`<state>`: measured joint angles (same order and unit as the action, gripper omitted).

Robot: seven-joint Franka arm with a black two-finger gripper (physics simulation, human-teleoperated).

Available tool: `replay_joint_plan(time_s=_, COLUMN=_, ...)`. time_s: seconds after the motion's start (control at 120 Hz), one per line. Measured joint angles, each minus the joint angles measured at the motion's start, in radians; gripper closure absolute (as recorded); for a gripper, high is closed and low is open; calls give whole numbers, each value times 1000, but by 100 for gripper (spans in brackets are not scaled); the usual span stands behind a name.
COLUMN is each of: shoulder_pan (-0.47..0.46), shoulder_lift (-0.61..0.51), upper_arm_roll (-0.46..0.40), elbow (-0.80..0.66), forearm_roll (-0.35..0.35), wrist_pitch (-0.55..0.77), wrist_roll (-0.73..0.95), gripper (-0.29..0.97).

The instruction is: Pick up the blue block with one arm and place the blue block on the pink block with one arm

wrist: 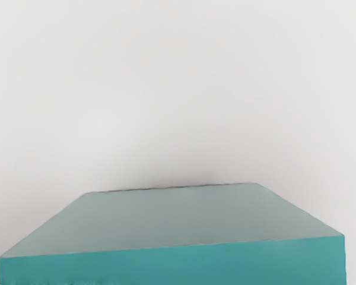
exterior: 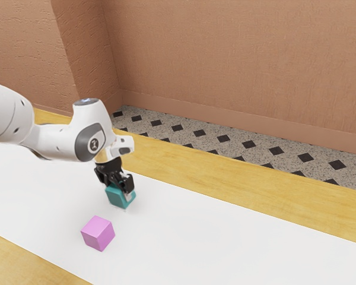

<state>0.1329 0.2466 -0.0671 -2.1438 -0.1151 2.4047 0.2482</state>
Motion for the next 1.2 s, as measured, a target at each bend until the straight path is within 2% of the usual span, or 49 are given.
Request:
replay_joint_plan(time_s=0.1, shoulder_pan=6, shoulder_lift=-187, upper_arm_roll=-7, elbow=-147, forearm_roll=1, wrist_pitch=-7, wrist_roll=-10, gripper=31)
replay_joint_plan(time_s=0.167, shoulder_pan=56, shoulder_lift=-308, upper_arm_roll=-63, elbow=-258, forearm_roll=2, wrist_pitch=-10, wrist_roll=-25, gripper=32)
replay_joint_plan(time_s=0.317, shoulder_pan=82, shoulder_lift=-445, upper_arm_roll=-139, elbow=-386, forearm_roll=1, wrist_pitch=-18, wrist_roll=-68, gripper=32)
replay_joint_plan(time_s=0.392, shoulder_pan=125, shoulder_lift=-497, upper_arm_roll=-188, elbow=-422, forearm_roll=1, wrist_pitch=-28, wrist_roll=-89, gripper=33)
replay_joint_plan(time_s=0.6, shoulder_pan=143, shoulder_lift=-531, upper_arm_roll=-211, elbow=-464, forearm_roll=-5, wrist_pitch=-54, wrist_roll=-136, gripper=33)
replay_joint_plan(time_s=1.008, shoulder_pan=141, shoulder_lift=-433, upper_arm_roll=-212, elbow=-429, forearm_roll=-3, wrist_pitch=-68, wrist_roll=-190, gripper=33)
replay_joint_plan(time_s=1.2, shoulder_pan=143, shoulder_lift=-424, upper_arm_roll=-211, elbow=-420, forearm_roll=1, wrist_pitch=-69, wrist_roll=-201, gripper=33)
